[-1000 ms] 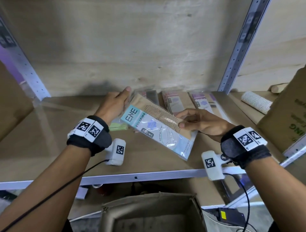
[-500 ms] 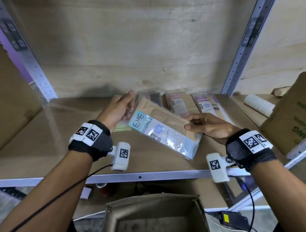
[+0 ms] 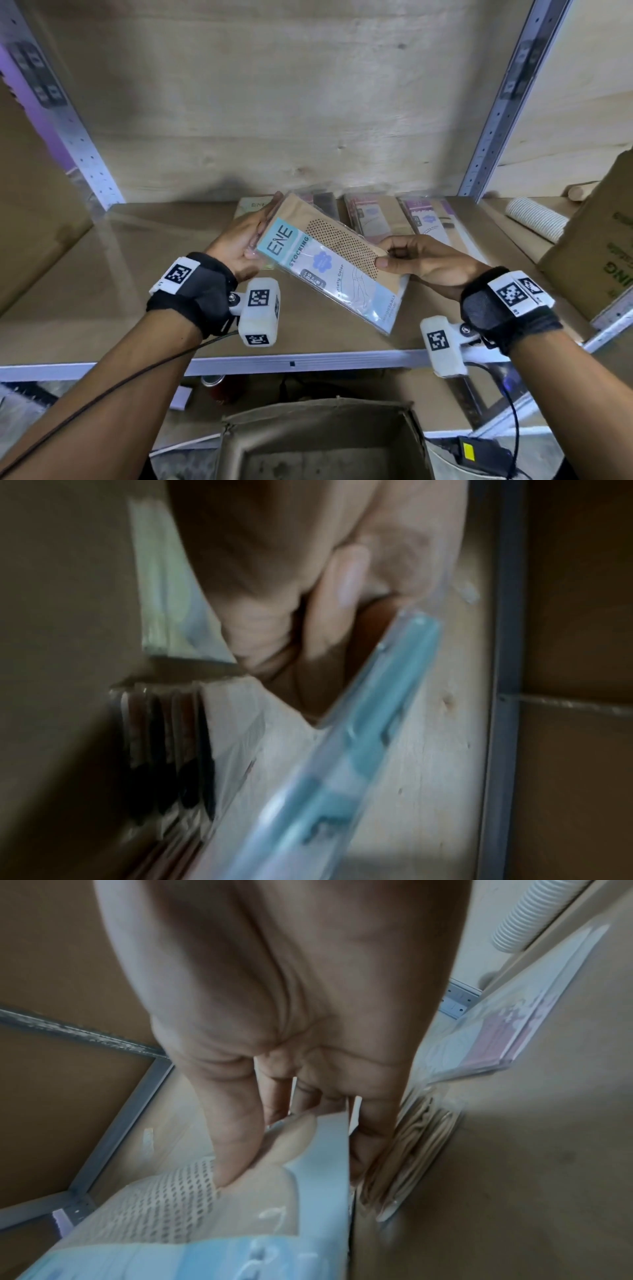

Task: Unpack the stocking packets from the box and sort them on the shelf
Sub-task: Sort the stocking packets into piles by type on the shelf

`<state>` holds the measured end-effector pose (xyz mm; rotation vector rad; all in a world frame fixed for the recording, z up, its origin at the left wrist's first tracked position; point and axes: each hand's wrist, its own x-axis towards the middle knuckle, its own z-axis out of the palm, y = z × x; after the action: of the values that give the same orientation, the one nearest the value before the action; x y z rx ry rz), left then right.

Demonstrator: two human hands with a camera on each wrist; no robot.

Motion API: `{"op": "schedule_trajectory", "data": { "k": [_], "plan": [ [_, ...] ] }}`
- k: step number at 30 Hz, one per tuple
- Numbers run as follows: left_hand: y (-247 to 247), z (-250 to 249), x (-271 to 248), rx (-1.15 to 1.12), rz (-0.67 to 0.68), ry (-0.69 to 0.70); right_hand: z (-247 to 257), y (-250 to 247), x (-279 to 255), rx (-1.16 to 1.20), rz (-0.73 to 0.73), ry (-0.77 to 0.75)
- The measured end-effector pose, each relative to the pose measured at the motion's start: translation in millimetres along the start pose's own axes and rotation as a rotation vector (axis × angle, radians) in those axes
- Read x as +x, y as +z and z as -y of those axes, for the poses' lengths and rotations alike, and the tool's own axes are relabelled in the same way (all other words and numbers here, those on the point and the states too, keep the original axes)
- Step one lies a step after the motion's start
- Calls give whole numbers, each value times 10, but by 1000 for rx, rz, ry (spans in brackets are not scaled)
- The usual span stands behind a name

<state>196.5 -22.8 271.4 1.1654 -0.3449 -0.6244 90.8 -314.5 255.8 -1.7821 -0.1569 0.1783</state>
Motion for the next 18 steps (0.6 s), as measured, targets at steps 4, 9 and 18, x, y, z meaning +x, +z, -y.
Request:
{"op": "schedule_trajectory", "data": {
  "k": [4, 9, 18],
  "plan": [
    [1, 29, 8, -28, -1, -59, -1, 17, 26, -3, -7, 26],
    [-68, -19, 61, -334, -299, -101, 14, 15, 33, 48, -15, 28],
    [372, 280, -77, 235, -69, -165, 158, 149, 78, 400, -298, 71]
  ]
}}
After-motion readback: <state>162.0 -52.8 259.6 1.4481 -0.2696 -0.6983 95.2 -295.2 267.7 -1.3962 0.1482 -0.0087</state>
